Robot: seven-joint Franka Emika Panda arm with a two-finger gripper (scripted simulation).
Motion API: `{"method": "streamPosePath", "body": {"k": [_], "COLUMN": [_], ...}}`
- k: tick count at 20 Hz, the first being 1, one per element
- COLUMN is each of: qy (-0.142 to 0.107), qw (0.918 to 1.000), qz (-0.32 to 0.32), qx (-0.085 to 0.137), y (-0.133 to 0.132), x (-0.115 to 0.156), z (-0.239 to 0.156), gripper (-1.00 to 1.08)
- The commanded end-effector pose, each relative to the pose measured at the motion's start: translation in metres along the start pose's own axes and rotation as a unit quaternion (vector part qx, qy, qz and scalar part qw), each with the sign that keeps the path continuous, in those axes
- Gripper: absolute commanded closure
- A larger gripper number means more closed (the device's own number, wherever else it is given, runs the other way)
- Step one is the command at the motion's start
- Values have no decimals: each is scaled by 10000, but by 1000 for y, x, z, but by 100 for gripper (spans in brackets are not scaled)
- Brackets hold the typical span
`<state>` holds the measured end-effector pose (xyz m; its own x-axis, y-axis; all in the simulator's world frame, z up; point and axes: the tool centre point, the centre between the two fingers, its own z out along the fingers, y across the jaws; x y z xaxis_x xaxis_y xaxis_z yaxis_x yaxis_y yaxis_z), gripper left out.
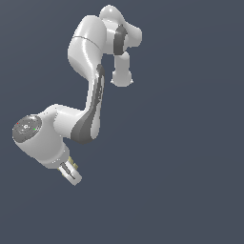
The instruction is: Pick up the object and move it to a goal position.
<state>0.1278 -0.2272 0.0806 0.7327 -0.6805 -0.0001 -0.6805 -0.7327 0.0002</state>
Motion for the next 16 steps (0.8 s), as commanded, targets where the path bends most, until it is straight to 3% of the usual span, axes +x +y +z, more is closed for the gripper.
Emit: {"method": "streamPosePath", "body": {"k": [1,16], "qy": [0,0], "qw": [10000,10000], "qz": [-3,-3], "qx": [1,1], "y": [2,6], "x": [7,22], "z": [-1,-3], "gripper": [108,108]}}
